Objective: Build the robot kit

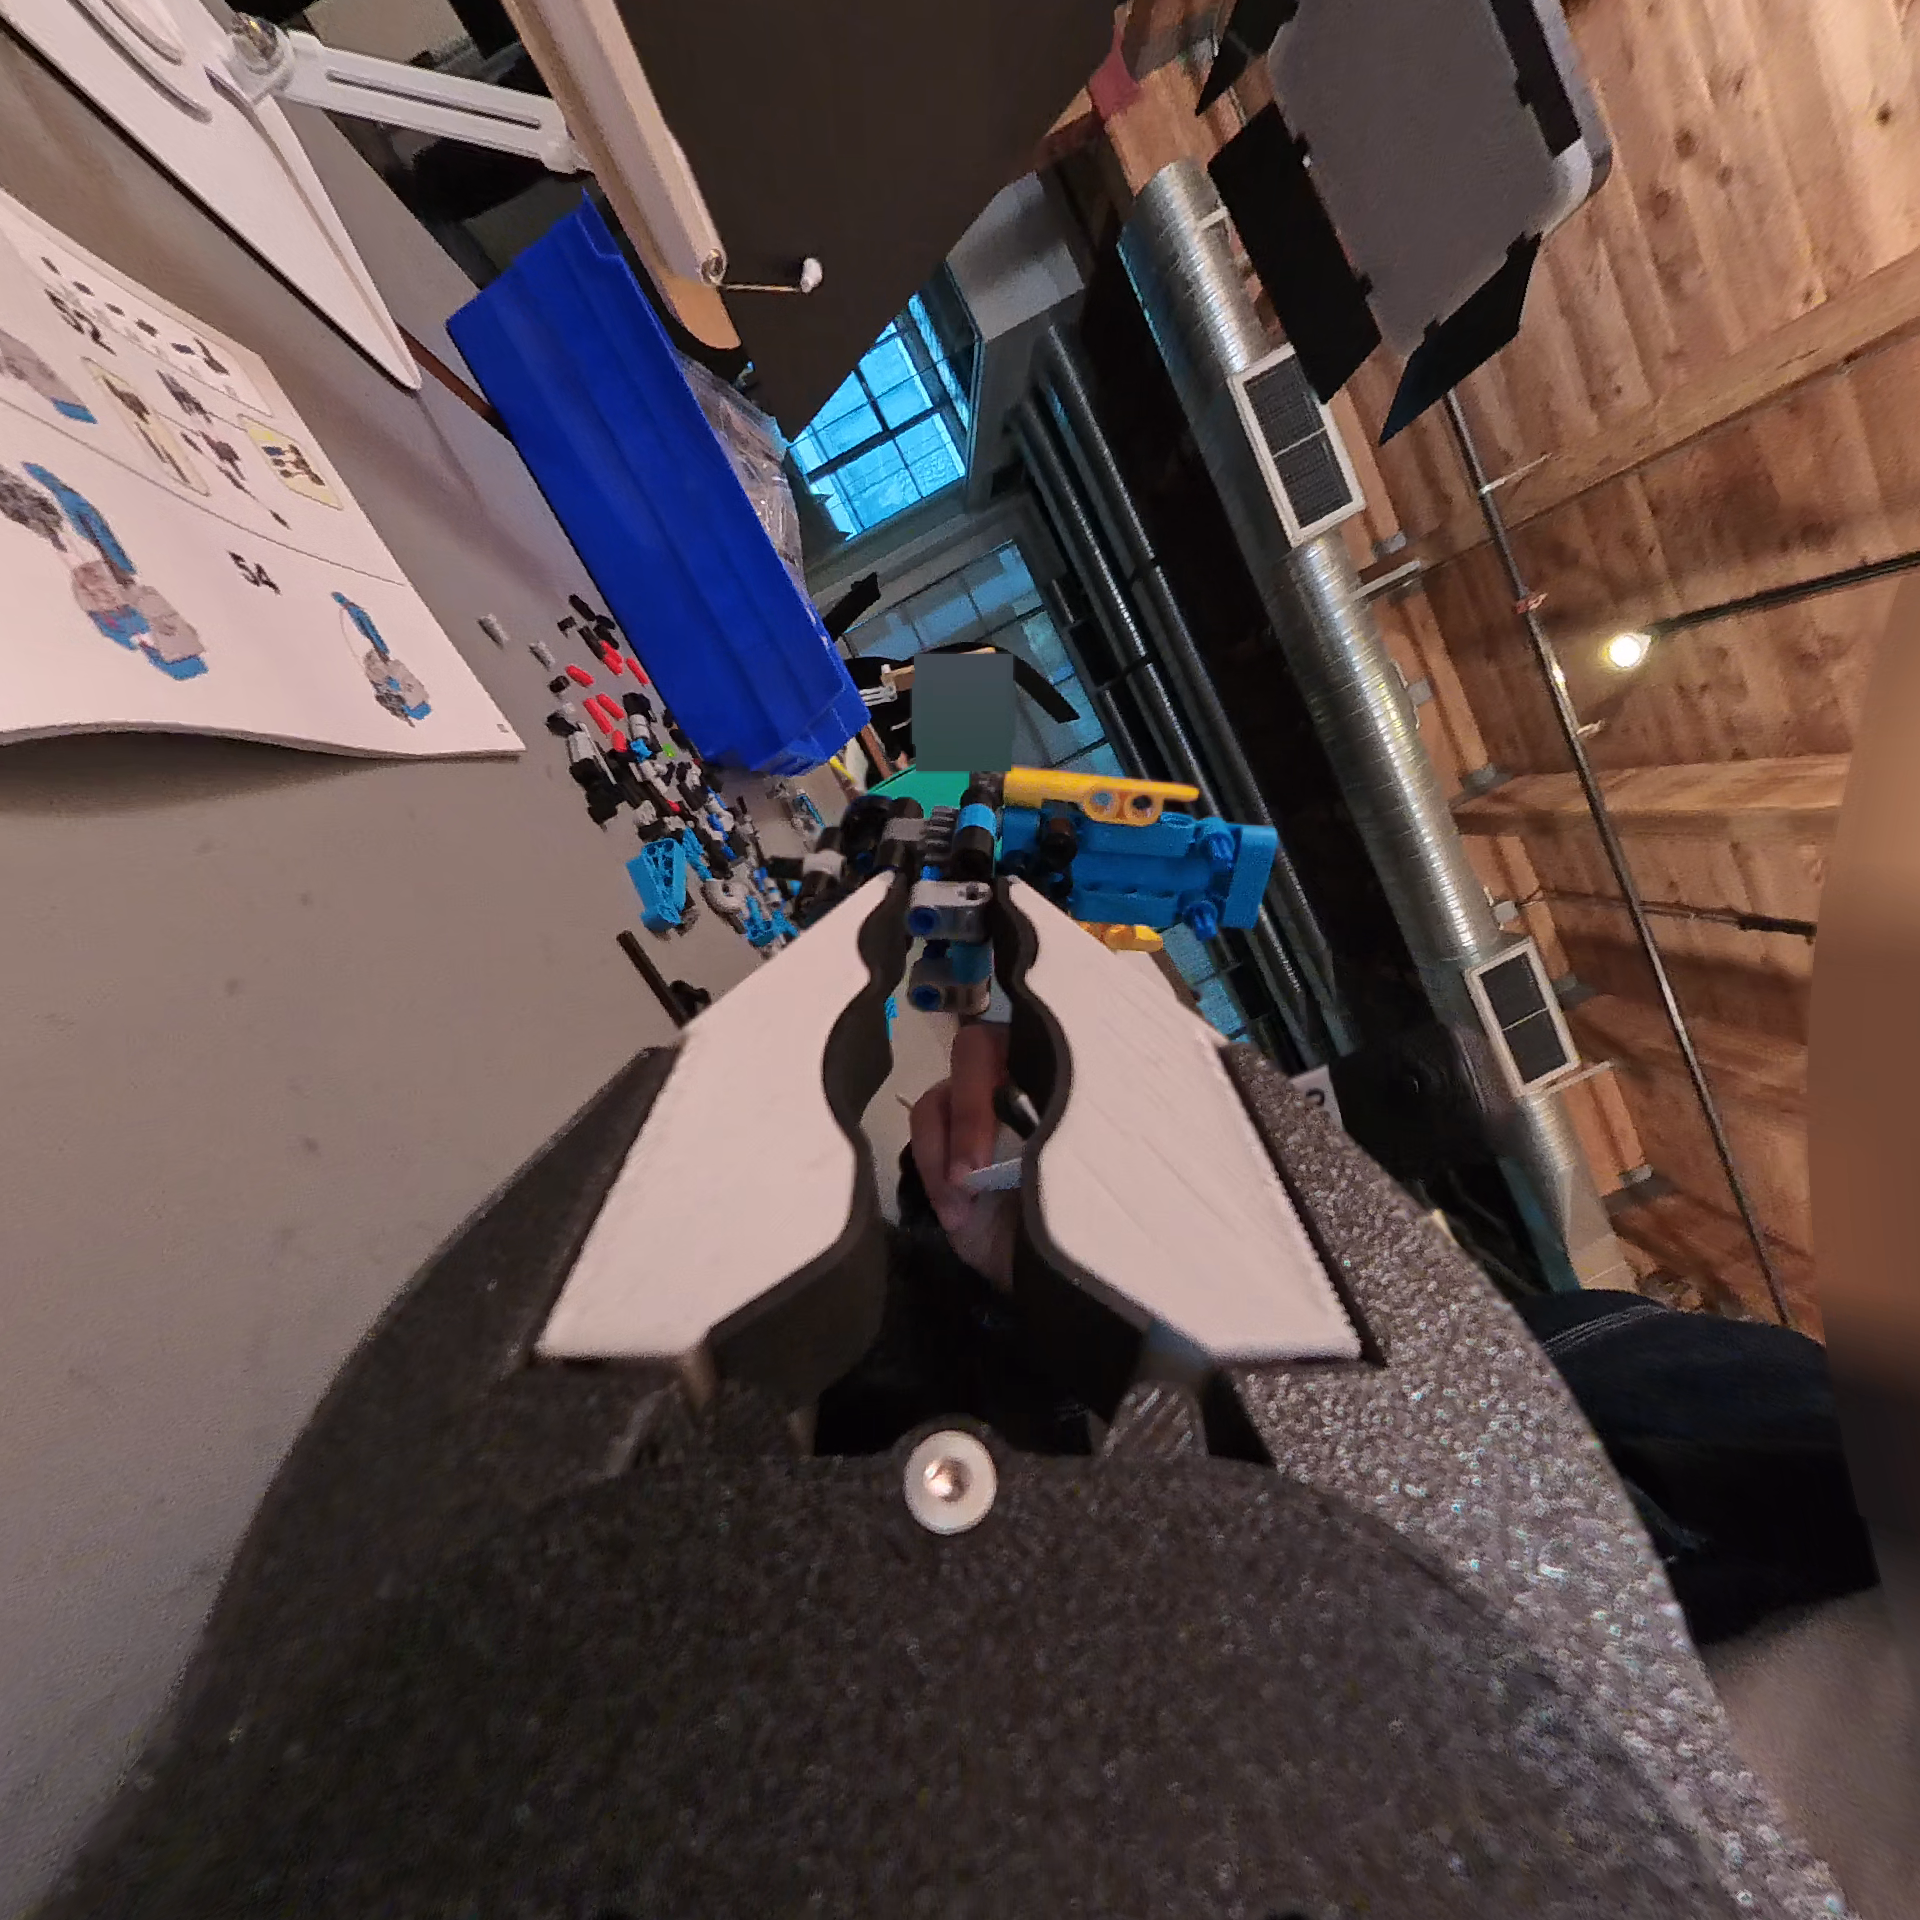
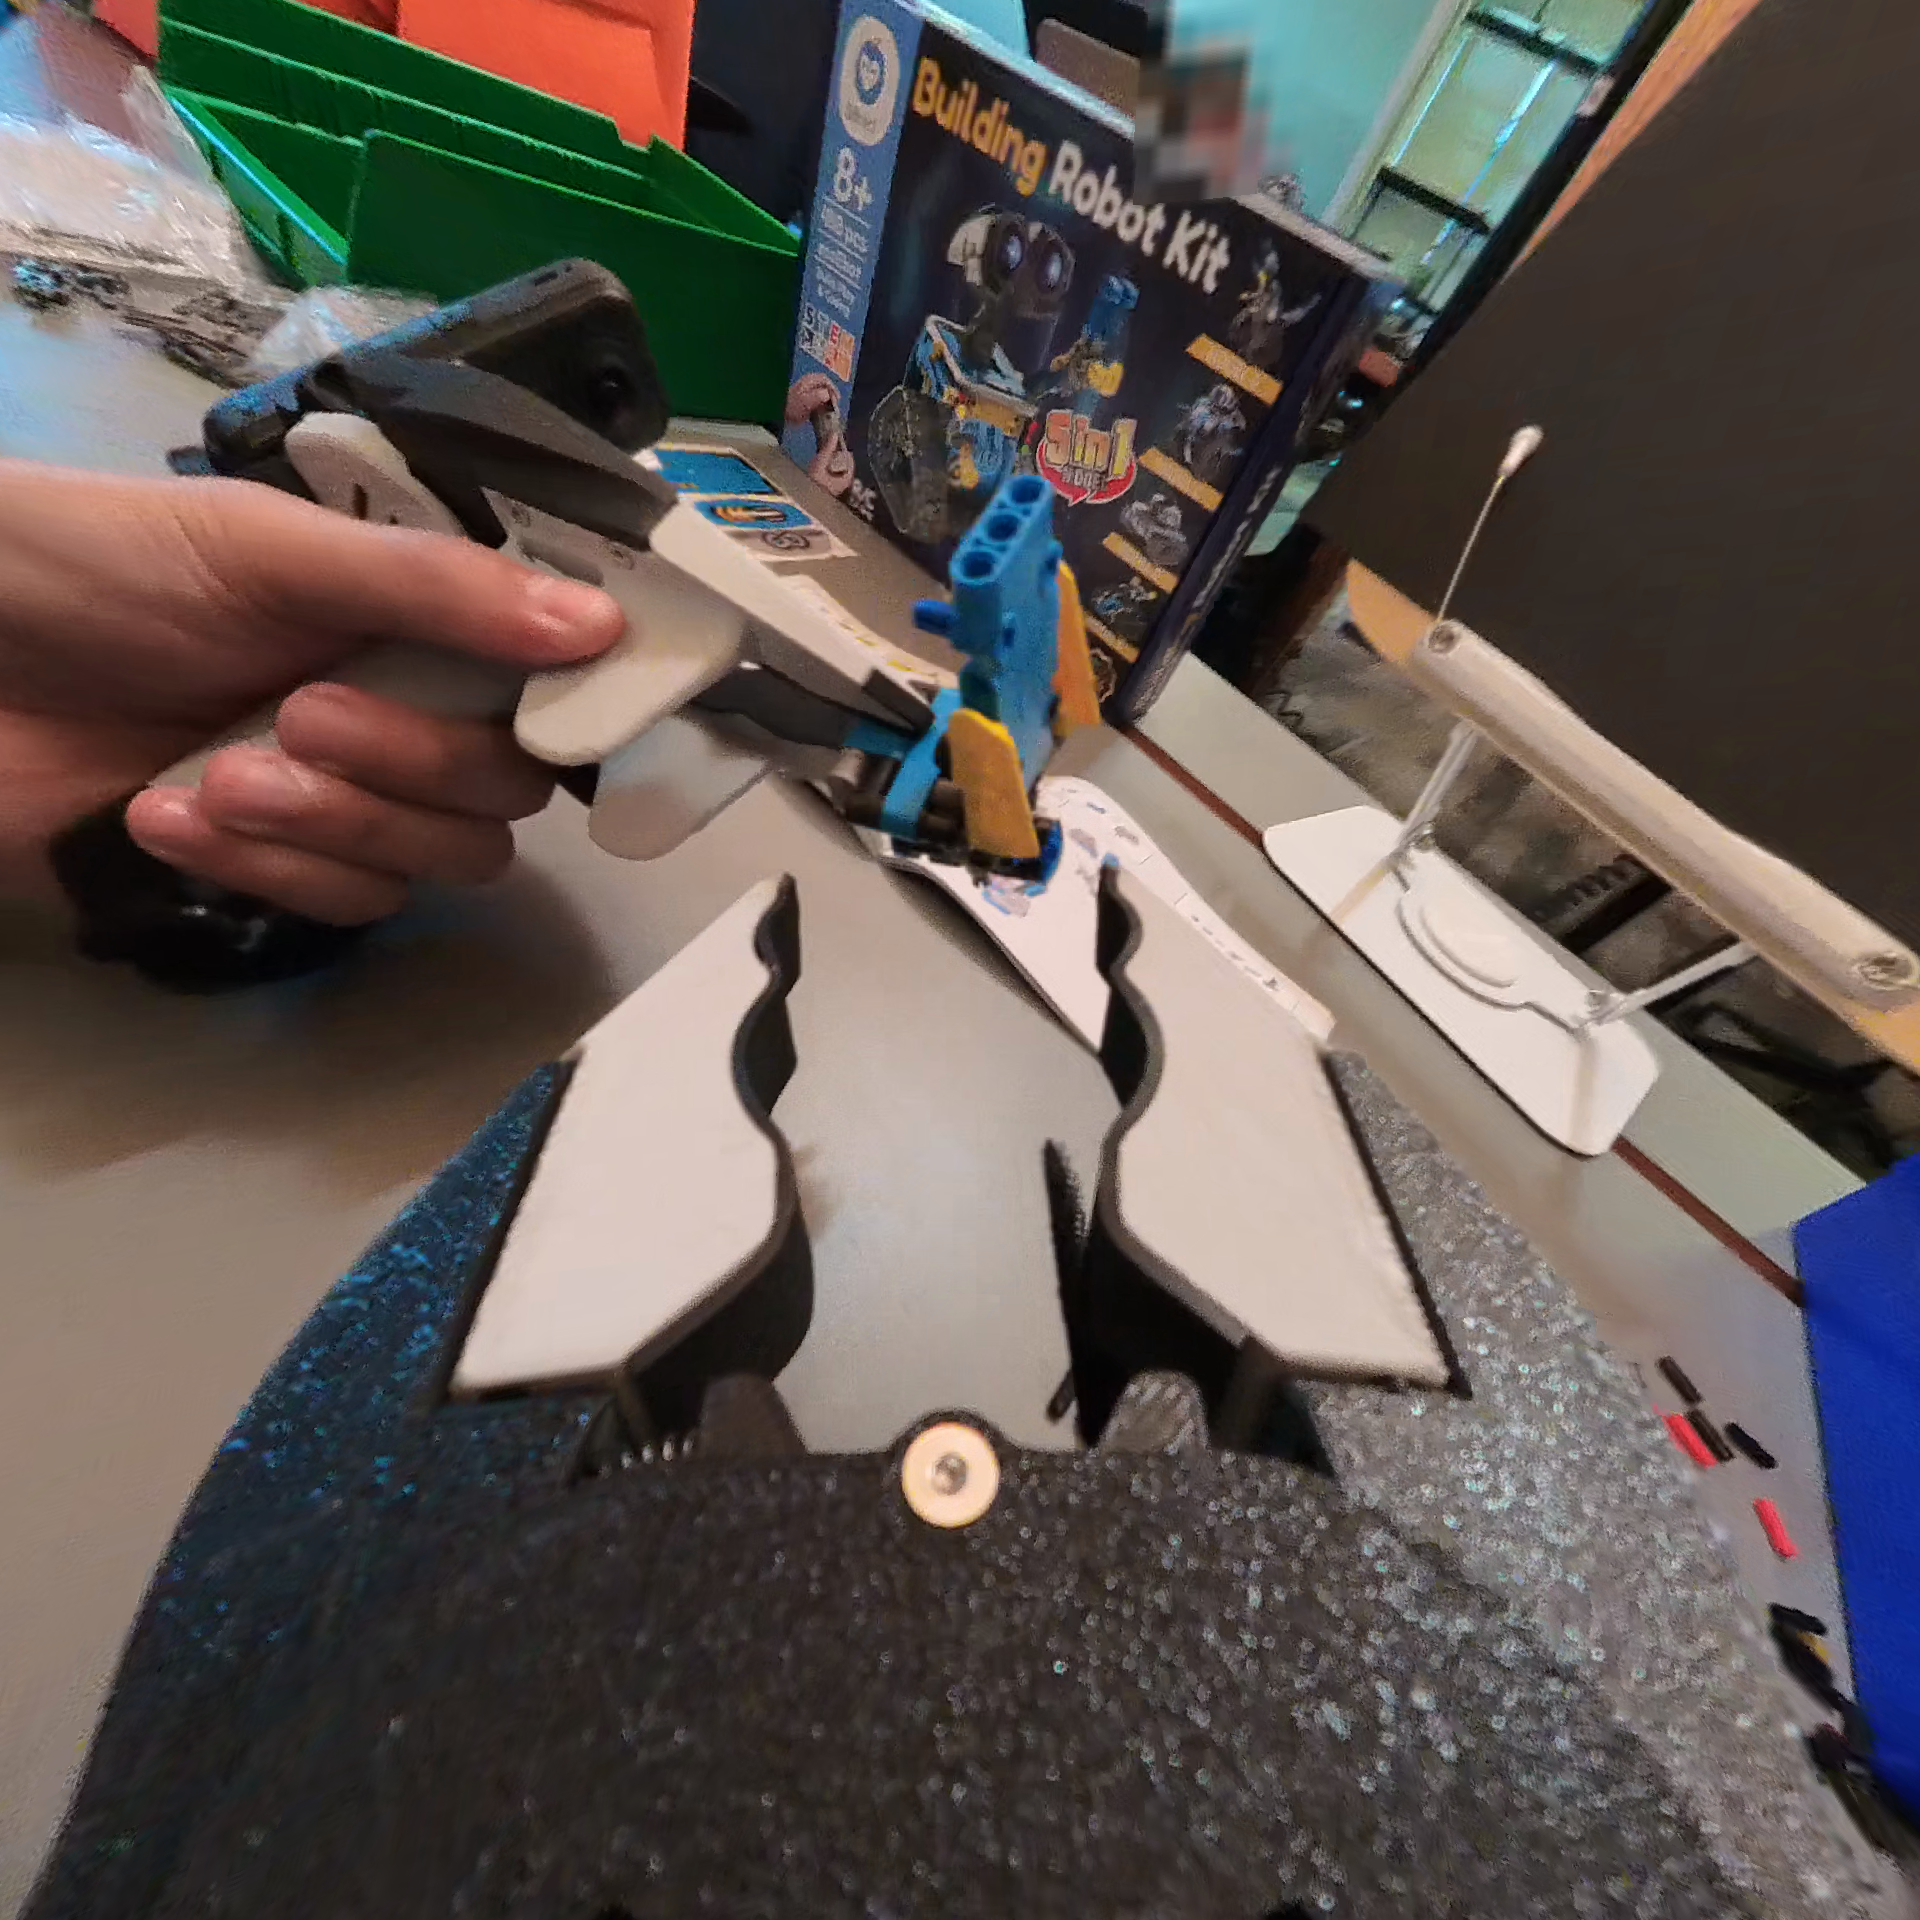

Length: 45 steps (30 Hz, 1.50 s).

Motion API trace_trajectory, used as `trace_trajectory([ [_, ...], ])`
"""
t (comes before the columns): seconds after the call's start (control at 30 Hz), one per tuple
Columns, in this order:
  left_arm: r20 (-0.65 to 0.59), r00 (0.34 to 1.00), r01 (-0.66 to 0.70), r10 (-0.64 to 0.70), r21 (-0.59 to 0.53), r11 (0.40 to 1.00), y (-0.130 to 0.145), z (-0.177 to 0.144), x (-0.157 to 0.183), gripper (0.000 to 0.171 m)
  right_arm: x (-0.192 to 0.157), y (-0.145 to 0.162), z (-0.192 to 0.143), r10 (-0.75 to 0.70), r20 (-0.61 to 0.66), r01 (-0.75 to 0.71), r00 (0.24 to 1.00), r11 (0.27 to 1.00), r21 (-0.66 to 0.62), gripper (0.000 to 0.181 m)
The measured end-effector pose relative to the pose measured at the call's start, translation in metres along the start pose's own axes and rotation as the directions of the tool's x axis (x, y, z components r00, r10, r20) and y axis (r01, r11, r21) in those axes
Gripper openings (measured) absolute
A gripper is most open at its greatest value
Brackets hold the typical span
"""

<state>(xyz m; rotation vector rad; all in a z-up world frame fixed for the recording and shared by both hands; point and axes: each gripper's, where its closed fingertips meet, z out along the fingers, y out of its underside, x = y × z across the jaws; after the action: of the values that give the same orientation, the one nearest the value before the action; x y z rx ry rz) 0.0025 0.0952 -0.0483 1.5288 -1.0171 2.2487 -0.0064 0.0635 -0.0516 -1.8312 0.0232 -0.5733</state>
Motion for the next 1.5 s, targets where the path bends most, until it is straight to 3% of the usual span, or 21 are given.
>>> trace_trajectory([
  [0.13, 0.000, 0.999, -0.033, 0.033, 0.003, 0.999, 0.002, 0.001, 0.005, 0.015, -0.004, -0.007, 0.010, 0.057, -0.033, -0.057, 0.998, 0.998, -0.006, 0.067],
  [0.23, 0.026, 0.980, -0.195, 0.196, -0.032, 0.980, 0.005, 0.004, 0.015, 0.015, -0.005, -0.012, 0.009, 0.088, 0.003, -0.088, 0.996, 0.996, 0.012, 0.072],
  [0.4, 0.078, 0.887, -0.446, 0.455, -0.113, 0.888, 0.013, 0.005, 0.026, 0.015, 0.000, -0.029, -0.018, 0.187, 0.157, -0.211, 0.970, 0.966, 0.152, 0.086],
  [0.47, 0.114, 0.835, -0.520, 0.538, -0.156, 0.840, 0.016, 0.005, 0.022, 0.015, -0.002, -0.041, -0.032, 0.169, 0.231, -0.224, 0.958, 0.945, 0.239, 0.081],
  [0.53, 0.160, 0.741, -0.613, 0.653, -0.236, 0.754, 0.018, 0.002, 0.012, 0.015, 0.001, -0.043, -0.046, 0.207, 0.306, -0.292, 0.929, 0.919, 0.265, 0.081],
  [0.57, 0.174, 0.661, -0.672, 0.730, -0.295, 0.679, 0.019, -0.001, 0.006, 0.015, 0.007, -0.040, -0.048, 0.263, 0.342, -0.356, 0.902, 0.902, 0.245, 0.080],
  [0.63, 0.150, 0.491, -0.772, 0.859, -0.383, 0.508, 0.022, -0.006, -0.002, 0.015, 0.019, -0.019, -0.037, 0.463, 0.385, -0.537, 0.798, 0.837, 0.105, 0.068],
  [0.67, 0.119, 0.426, -0.800, 0.897, -0.414, 0.435, 0.026, -0.006, -0.005, 0.015, 0.016, -0.007, -0.028, 0.553, 0.407, -0.609, 0.727, 0.793, 0.011, 0.073],
  [0.73, 0.068, 0.358, -0.805, 0.931, -0.482, 0.345, 0.038, -0.006, -0.019, 0.015, 0.010, 0.018, -0.011, 0.657, 0.358, -0.656, 0.663, 0.741, -0.144, 0.067],
  [0.8, 0.032, 0.365, -0.776, 0.930, -0.541, 0.323, 0.051, -0.007, -0.032, 0.015, -0.002, 0.026, -0.007, 0.662, 0.365, -0.631, 0.654, 0.744, -0.220, 0.044],
  [0.87, 0.005, 0.360, -0.762, 0.933, -0.575, 0.297, 0.059, -0.006, -0.038, 0.015, -0.003, 0.046, -0.003, 0.682, 0.303, -0.618, 0.666, 0.732, -0.288, 0.033],
  [0.93, -0.013, 0.358, -0.752, 0.934, -0.597, 0.280, 0.064, -0.007, -0.041, 0.015, -0.003, 0.058, -0.002, 0.709, 0.272, -0.623, 0.650, 0.703, -0.343, 0.031],
  [1.1, -0.010, 0.335, -0.704, 0.942, -0.667, 0.244, 0.072, -0.011, -0.053, 0.016, -0.015, 0.060, -0.007, 0.665, 0.324, -0.553, 0.673, 0.743, -0.376, 0.028],
  [1.27, 0.026, 0.364, -0.659, 0.931, -0.699, 0.278, 0.074, -0.021, -0.057, 0.017, -0.023, 0.060, -0.009, 0.661, 0.351, -0.539, 0.663, 0.747, -0.390, 0.023],
  [1.5, 0.041, 0.364, -0.610, 0.931, -0.744, 0.271, 0.080, -0.031, -0.064, 0.018, -0.036, 0.066, -0.001, 0.585, 0.335, -0.443, 0.739, 0.796, -0.412, 0.022],
])
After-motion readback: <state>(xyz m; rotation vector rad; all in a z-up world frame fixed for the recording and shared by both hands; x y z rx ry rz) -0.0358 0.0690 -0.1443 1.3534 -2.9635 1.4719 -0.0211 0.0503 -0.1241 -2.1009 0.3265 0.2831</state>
